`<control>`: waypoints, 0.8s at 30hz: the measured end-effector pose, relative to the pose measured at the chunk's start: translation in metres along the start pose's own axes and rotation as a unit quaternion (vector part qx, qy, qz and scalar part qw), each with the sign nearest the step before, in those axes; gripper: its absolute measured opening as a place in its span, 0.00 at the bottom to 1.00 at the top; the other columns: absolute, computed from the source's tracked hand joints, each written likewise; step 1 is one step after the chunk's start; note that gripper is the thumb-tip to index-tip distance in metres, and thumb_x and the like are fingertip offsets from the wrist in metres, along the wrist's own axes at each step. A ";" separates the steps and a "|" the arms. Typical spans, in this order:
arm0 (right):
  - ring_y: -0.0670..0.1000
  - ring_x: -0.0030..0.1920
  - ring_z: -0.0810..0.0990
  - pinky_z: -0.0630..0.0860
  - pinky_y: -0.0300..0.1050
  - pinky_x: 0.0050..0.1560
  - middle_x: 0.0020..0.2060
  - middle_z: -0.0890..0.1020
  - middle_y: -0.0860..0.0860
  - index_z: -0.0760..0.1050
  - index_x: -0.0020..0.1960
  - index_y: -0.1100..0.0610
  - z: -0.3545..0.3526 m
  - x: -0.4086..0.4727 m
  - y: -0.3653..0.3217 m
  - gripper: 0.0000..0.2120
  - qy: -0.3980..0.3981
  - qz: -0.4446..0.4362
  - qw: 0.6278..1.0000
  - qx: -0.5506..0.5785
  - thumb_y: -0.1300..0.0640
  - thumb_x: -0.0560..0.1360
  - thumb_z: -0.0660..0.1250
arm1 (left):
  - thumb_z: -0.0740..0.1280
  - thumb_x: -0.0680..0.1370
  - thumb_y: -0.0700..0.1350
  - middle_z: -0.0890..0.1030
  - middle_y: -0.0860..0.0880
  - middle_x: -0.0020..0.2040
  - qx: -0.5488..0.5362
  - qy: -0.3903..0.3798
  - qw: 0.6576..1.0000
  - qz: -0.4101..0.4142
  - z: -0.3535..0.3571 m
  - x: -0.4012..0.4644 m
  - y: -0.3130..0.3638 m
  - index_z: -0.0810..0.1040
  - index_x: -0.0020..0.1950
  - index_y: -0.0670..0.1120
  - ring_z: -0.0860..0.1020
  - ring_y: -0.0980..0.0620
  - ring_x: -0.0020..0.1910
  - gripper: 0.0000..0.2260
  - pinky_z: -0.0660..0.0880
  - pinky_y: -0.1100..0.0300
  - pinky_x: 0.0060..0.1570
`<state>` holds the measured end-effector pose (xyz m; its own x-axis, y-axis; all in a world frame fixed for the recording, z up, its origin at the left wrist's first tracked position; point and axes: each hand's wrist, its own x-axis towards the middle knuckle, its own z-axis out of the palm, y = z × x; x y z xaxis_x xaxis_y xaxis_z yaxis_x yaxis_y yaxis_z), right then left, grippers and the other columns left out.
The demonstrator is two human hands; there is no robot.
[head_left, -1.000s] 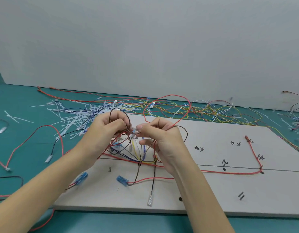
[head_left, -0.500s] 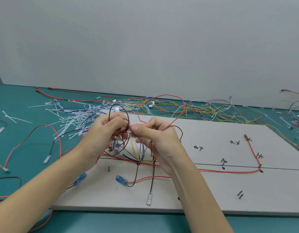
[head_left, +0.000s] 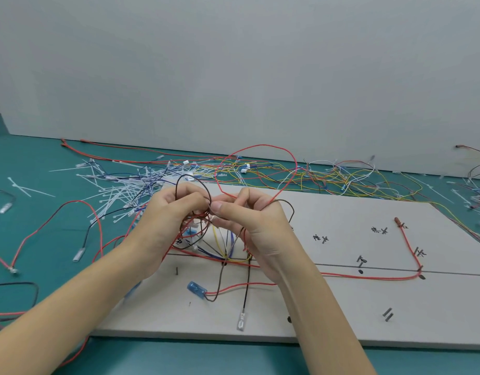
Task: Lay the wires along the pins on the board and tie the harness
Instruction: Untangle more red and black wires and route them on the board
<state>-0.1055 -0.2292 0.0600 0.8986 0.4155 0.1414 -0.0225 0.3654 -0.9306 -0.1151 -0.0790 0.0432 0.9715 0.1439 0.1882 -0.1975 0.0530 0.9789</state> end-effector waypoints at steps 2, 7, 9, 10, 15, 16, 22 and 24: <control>0.49 0.37 0.82 0.79 0.39 0.38 0.35 0.83 0.51 0.67 0.31 0.58 0.001 -0.001 0.001 0.17 -0.006 -0.003 1.000 -0.021 0.72 0.71 0.70 | 0.69 0.57 0.51 0.78 0.40 0.40 -0.004 0.009 1.000 -0.019 0.000 -0.001 0.001 0.79 0.32 0.49 0.74 0.48 0.42 0.08 0.68 0.53 0.46; 0.51 0.36 0.81 0.75 0.38 0.31 0.34 0.83 0.52 0.68 0.28 0.56 0.001 -0.001 0.002 0.19 0.005 0.000 0.999 -0.043 0.70 0.70 0.72 | 0.67 0.63 0.43 0.74 0.43 0.37 0.000 0.004 0.999 -0.049 -0.001 -0.001 0.002 0.70 0.26 0.50 0.68 0.49 0.37 0.07 0.61 0.58 0.35; 0.52 0.34 0.82 0.74 0.38 0.29 0.33 0.82 0.53 0.66 0.30 0.57 0.001 0.000 0.001 0.18 0.015 0.010 1.000 -0.023 0.66 0.72 0.71 | 0.67 0.62 0.43 0.68 0.50 0.29 -0.002 -0.009 0.998 -0.058 -0.001 0.000 0.001 0.67 0.25 0.50 0.66 0.54 0.28 0.09 0.60 0.58 0.32; 0.52 0.33 0.81 0.73 0.38 0.28 0.33 0.81 0.53 0.66 0.31 0.57 0.002 0.000 0.001 0.18 0.019 0.016 1.000 -0.018 0.63 0.73 0.72 | 0.68 0.59 0.44 0.66 0.52 0.27 -0.002 -0.014 0.998 -0.065 -0.002 0.000 0.001 0.66 0.25 0.50 0.65 0.55 0.27 0.10 0.60 0.57 0.32; 0.50 0.32 0.79 0.74 0.39 0.28 0.33 0.77 0.54 0.63 0.32 0.56 0.004 -0.002 0.002 0.20 0.006 0.011 0.998 -0.060 0.67 0.71 0.73 | 0.72 0.56 0.48 0.65 0.48 0.29 -0.031 -0.013 0.996 -0.080 -0.003 0.001 -0.001 0.62 0.30 0.50 0.64 0.52 0.30 0.17 0.59 0.58 0.30; 0.51 0.32 0.78 0.73 0.39 0.27 0.32 0.77 0.53 0.63 0.31 0.55 0.005 -0.002 0.001 0.21 0.002 0.011 0.998 -0.063 0.68 0.71 0.72 | 0.72 0.57 0.45 0.65 0.49 0.28 -0.035 -0.013 0.996 -0.079 -0.003 0.002 -0.001 0.62 0.29 0.50 0.64 0.52 0.29 0.17 0.60 0.60 0.29; 0.53 0.35 0.72 0.67 0.40 0.27 0.30 0.71 0.53 0.61 0.30 0.54 0.000 -0.001 -0.002 0.22 0.033 0.002 0.995 -0.091 0.66 0.71 0.72 | 0.71 0.65 0.45 0.70 0.53 0.24 0.023 0.009 0.999 -0.046 -0.004 0.002 -0.001 0.70 0.21 0.49 0.67 0.56 0.25 0.14 0.62 0.59 0.31; 0.52 0.32 0.72 0.64 0.39 0.25 0.30 0.73 0.54 0.61 0.31 0.54 -0.003 -0.001 -0.003 0.22 0.040 0.003 0.995 -0.093 0.65 0.72 0.72 | 0.70 0.66 0.47 0.73 0.52 0.25 0.037 0.013 0.998 -0.047 -0.004 0.003 -0.001 0.75 0.24 0.49 0.70 0.57 0.25 0.11 0.65 0.58 0.33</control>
<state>-0.1055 -0.2332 0.0616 0.9308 0.3468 0.1153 0.0466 0.2003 -0.9786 -0.1129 -0.0745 0.0420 0.9815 0.1664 0.0948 -0.0953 -0.0055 0.9954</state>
